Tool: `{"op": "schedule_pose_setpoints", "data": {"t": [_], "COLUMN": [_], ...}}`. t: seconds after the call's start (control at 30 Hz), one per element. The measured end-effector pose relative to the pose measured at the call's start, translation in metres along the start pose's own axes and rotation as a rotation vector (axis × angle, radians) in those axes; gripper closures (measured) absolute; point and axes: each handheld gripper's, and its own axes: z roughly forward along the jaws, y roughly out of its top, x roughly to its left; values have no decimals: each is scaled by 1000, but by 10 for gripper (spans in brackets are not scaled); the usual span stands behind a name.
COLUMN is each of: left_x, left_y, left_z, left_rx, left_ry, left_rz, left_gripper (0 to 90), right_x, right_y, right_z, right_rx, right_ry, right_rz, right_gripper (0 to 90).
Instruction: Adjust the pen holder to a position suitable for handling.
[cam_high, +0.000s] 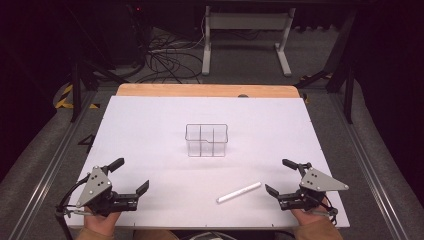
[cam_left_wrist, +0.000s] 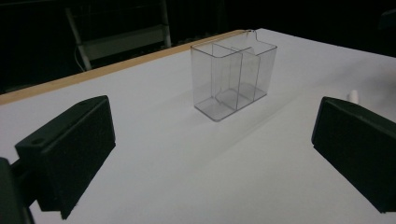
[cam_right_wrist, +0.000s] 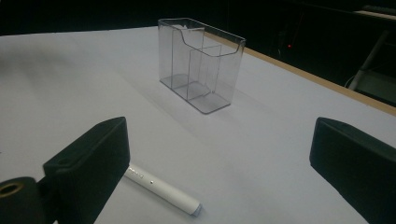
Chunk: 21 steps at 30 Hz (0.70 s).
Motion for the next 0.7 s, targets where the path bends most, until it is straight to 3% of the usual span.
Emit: {"op": "schedule_pose_setpoints", "data": {"t": [0.7], "left_x": [-4], "left_y": [41], "left_z": [42], "left_rx": [12], "left_ry": [-158], "left_rz": [27], "left_gripper": [6], "right_x": [0], "right_y": [-6], "right_z": [1], "right_rx": [22], "right_ry": [19], "right_rz": [27], "right_gripper": [55]}}
